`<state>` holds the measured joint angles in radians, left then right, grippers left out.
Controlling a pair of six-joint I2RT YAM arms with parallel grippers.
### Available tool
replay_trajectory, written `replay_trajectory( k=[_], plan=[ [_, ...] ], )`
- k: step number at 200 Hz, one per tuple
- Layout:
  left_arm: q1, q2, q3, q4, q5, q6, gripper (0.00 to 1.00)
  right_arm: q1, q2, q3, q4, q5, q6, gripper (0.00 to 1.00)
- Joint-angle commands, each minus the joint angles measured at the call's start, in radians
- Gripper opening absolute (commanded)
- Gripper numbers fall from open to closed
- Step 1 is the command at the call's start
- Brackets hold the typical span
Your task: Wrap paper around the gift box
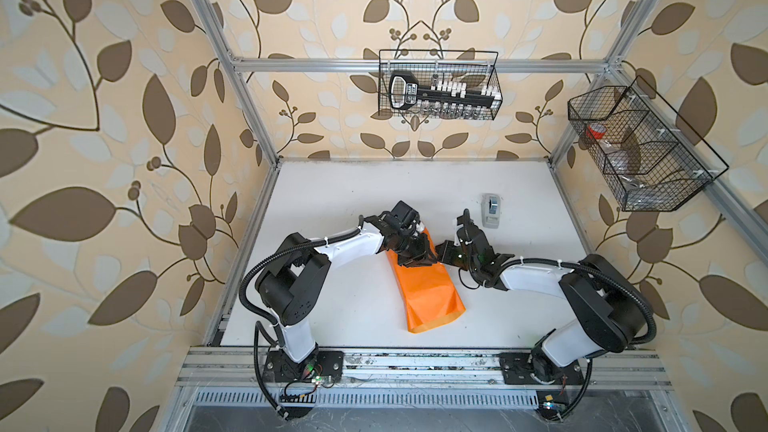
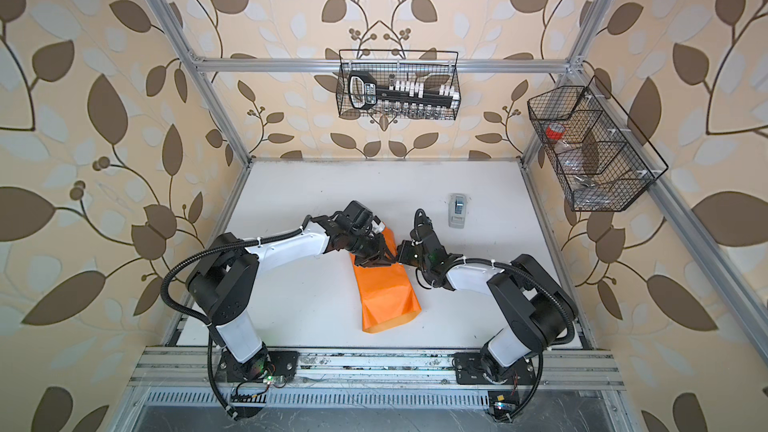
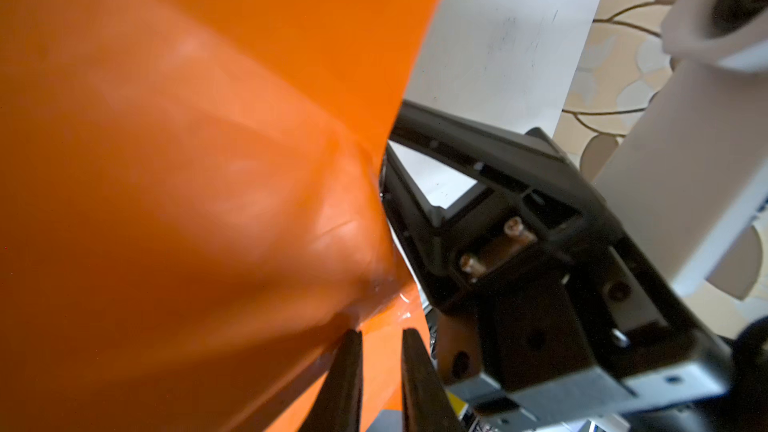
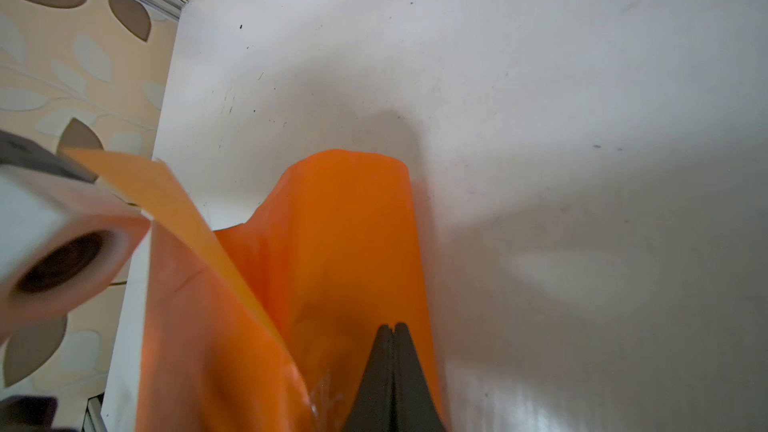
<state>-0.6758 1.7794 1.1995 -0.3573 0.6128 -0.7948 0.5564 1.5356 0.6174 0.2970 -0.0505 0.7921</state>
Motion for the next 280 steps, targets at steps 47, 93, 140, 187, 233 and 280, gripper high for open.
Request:
replay_trajectory(
  k=[47,93,140,187,233,280],
  plan=[
    [-0.006,-0.011,0.257,-0.264,-0.063,0.129,0.39,-0.091,-0.321,-0.080,-0.255,-0.059,-0.136,0.56],
    [-0.006,-0.151,0.228,-0.374,-0.195,0.171,0.56,-0.088,-0.416,-0.131,-0.247,-0.206,-0.213,0.78],
    [0.012,-0.432,-0.079,-0.385,-0.368,0.127,0.74,-0.036,-0.340,-0.123,-0.211,-0.225,-0.258,0.74],
    [0.025,-0.489,-0.202,-0.319,-0.396,0.103,0.68,-0.066,-0.247,-0.054,-0.194,-0.168,-0.226,0.39],
    [0.025,-0.235,0.075,-0.319,-0.330,0.194,0.45,-0.094,-0.179,0.018,-0.195,-0.205,-0.231,0.21],
    [0.023,-0.022,0.184,-0.261,-0.198,0.156,0.26,-0.094,-0.113,0.100,-0.187,-0.264,-0.259,0.32]
  ],
)
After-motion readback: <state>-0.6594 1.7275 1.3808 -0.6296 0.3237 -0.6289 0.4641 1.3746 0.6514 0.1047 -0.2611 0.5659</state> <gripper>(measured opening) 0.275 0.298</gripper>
